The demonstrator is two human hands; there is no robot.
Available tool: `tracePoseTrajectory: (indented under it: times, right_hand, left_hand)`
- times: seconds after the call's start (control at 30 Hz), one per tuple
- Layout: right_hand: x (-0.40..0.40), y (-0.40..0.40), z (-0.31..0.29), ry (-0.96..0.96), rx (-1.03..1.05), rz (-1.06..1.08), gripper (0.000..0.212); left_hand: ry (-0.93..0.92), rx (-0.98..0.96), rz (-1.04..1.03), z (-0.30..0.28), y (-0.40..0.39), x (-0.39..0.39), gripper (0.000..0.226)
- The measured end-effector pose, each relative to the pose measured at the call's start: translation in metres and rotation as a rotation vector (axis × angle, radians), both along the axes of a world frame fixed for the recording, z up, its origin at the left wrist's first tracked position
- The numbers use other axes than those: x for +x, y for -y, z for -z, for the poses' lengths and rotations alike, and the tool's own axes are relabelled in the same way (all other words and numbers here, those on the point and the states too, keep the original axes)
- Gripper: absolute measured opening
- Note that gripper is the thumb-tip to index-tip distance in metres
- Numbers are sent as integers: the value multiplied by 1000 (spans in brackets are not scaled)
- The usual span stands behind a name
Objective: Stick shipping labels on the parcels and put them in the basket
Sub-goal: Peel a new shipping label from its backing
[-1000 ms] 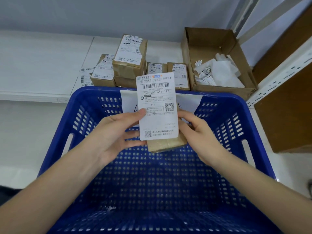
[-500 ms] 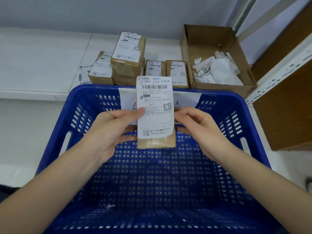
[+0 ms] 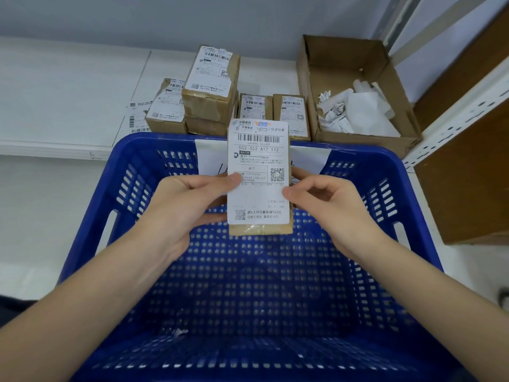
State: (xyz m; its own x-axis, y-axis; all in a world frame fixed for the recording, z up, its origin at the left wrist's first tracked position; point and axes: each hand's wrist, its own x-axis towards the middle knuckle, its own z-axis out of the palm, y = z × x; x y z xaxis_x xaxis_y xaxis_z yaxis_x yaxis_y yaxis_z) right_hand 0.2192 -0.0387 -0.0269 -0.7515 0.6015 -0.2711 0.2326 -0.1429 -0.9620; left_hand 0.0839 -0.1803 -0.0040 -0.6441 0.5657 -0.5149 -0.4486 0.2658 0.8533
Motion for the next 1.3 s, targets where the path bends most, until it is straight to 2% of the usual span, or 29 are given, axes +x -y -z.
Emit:
tracePoseTrajectory:
  times: [0.27,1.3]
  right_hand:
    - [1,2,-7,26,5,0,22]
    - [3,2,-4,-27,31,2,26]
  left_hand:
    - [-22,14,-22,0,-1,2,5]
    - [-81,22,-31,6,-1,1,4]
